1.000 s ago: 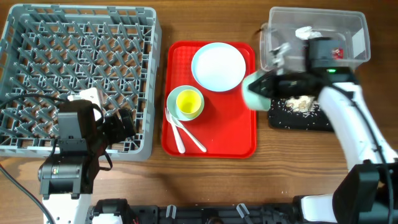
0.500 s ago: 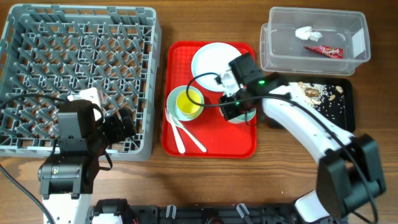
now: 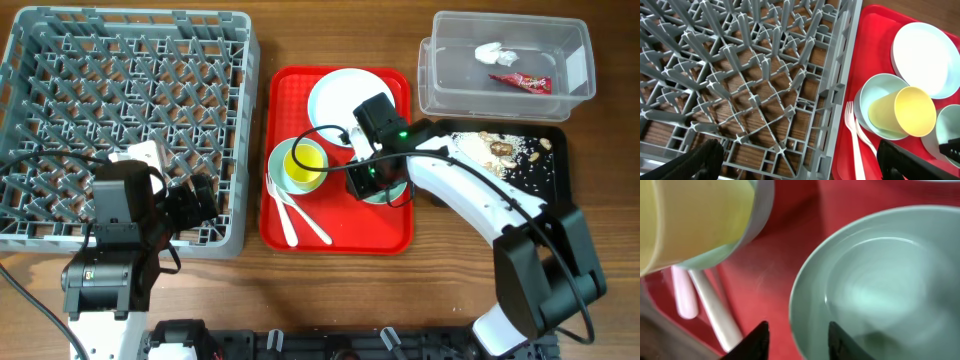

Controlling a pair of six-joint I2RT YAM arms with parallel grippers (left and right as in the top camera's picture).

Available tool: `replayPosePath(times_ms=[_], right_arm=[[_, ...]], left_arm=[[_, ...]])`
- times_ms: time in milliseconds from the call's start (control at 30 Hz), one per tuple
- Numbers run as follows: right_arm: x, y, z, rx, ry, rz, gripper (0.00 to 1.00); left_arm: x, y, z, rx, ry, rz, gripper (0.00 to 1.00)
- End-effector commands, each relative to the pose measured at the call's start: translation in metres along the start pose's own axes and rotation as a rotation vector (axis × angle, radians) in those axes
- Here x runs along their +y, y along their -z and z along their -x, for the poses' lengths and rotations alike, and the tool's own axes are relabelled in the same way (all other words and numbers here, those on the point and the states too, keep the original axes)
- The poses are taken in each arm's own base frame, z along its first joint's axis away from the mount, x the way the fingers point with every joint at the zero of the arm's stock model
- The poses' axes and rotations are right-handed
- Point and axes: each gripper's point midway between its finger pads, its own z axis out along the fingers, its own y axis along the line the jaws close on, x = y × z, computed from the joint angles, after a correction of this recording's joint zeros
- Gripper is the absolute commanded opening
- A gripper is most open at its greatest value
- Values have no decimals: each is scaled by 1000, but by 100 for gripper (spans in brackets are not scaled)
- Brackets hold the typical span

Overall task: Sort waste into correct bins and load items into the dishwasher rack
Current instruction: 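Set the empty green bowl back on the red tray and release, then grasp the yellow cup from the blue bowl with the right gripper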

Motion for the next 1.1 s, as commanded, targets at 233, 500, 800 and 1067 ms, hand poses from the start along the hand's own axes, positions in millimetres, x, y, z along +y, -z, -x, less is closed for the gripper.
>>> replayPosePath(times_ms=[233, 500, 800, 1067], right_arm=[[41, 69, 65, -276, -22, 121, 59], [42, 39, 65, -217, -88, 124, 56], [43, -1, 60, -143, -130, 102, 48], [43, -18, 63, -134, -171, 97, 16]], left_arm=[[-1, 7, 9, -33, 13, -3, 100], [-1, 7, 9, -31, 13, -3, 100], [-1, 5, 8, -27, 13, -1, 100], [0, 5, 8, -27, 13, -1, 100]])
